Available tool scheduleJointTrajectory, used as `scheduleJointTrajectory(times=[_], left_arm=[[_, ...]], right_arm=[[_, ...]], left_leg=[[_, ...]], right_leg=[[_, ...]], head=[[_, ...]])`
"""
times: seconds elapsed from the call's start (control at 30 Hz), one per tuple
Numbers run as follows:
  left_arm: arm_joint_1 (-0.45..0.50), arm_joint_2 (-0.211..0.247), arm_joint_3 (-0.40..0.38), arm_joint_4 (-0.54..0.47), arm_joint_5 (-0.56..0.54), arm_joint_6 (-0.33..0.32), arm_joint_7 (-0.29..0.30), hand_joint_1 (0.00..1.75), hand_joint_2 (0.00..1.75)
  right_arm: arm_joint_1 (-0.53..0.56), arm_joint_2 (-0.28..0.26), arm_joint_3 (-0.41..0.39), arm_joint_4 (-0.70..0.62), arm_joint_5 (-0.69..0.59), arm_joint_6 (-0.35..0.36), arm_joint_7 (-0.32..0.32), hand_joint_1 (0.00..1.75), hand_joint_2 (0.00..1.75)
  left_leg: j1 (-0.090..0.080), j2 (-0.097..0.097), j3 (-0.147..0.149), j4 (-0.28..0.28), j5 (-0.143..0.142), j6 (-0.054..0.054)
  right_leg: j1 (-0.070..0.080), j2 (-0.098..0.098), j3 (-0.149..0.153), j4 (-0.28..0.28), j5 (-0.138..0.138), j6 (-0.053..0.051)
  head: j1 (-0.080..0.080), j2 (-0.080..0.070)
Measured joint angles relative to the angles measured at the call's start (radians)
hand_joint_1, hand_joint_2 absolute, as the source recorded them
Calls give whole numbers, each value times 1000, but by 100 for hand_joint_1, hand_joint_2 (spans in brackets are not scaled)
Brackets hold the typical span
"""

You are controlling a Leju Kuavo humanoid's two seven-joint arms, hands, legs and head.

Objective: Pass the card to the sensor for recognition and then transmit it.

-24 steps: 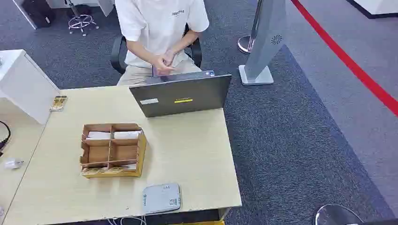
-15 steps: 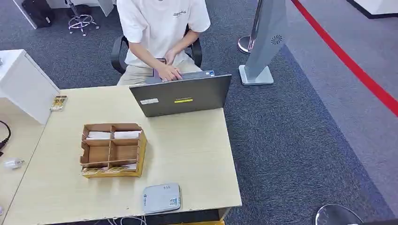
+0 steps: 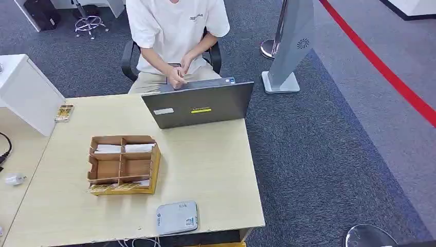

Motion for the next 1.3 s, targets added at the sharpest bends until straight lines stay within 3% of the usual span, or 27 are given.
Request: scheduleJointTrajectory(times=[0.03, 0.07, 0.1, 0.17, 0.23, 0.37, 0.43, 0.53, 0.7, 0.97, 1.07, 1.2, 1.3], left_arm=[[0, -1, 14, -15, -27, 34, -104, 0, 175], [6, -16, 30, -69, -69, 74, -164, 0, 175], [13, -53, 51, -154, -125, 102, -187, 0, 175], [28, -131, 111, -399, -232, 111, -153, 0, 175], [47, -195, 138, -582, -210, 143, -170, 0, 175], [171, -274, 52, -1005, -54, 391, -227, 0, 175], [230, -296, -8, -1217, -58, 414, -230, 0, 175], [267, -318, -63, -1447, -72, 425, -233, 0, 175], [302, -337, -103, -1651, -94, 431, -233, 0, 175], [281, -345, -187, -1977, -282, 450, -233, 0, 175], [242, -340, -196, -2037, -399, 432, -233, 0, 175], [128, -307, -196, -2027, -596, 420, -232, 0, 175], [72, -296, -196, -2008, -626, 421, -231, 0, 175]], right_arm=[[0, 0, 0, 3, -18, -16, 1, 0, 0], [0, 2, 0, 5, -40, -34, 4, 0, 0], [1, 4, 0, 8, -54, -46, 5, 0, 0], [1, 6, 0, 13, -74, -59, 5, 0, 0], [0, 6, 0, 16, -85, -63, 6, 0, 0], [3, 6, 0, 20, -93, -60, 8, 0, 0], [1, 6, 3, 22, -95, -60, 17, 0, 0], [-6, 8, 7, 23, -96, -60, 23, 0, 0], [-6, 9, 10, 24, -98, -60, 26, 0, 0], [-8, 9, 44, 25, -83, -40, 33, 0, 0], [-13, 9, 75, 25, -59, -26, 38, 0, 0], [-30, 9, 119, 25, -44, -11, 47, 0, 0], [-39, 9, 138, 25, -43, -11, 50, 0, 0]], left_leg=[[0, 0, 0, 0, 0, 0], [0, 0, 0, 0, 0, 0], [0, 0, 0, 0, 0, 0], [-1, -1, -1, 0, 0, 0], [0, 0, -1, 0, 0, 0], [-1, 3, 1, 2, -1, 1], [0, -2, -1, 3, -1, 1], [0, -5, -2, 3, -1, 1], [0, -5, -1, 3, 0, 1], [0, -5, 0, 3, 0, 1], [0, -5, 0, 3, 0, 1], [0, -6, 0, 3, 2, 1], [0, -5, 0, 3, 2, 1]], right_leg=[[0, 0, 0, 0, 0, 0], [0, 0, 0, 0, 0, 0], [0, 0, 0, 0, 0, 0], [0, 0, 0, 0, 0, 0], [0, 0, 1, 0, 0, 0], [0, 3, 0, 0, 1, 1], [0, -2, 0, 0, 0, 2], [0, -5, 2, 0, 0, 2], [0, -5, 2, 0, 0, 2], [0, -5, 2, 0, 1, 1], [0, -5, 2, 0, 1, 1], [0, -5, 2, 1, 1, 1], [0, -5, 2, 1, 2, 0]], head=[[0, 0], [-1, 0], [0, 0], [0, 0], [0, 0], [-1, 0], [0, 0], [1, 0], [-1, 0], [-1, 0], [-1, 0], [-1, 0], [-1, 0]])
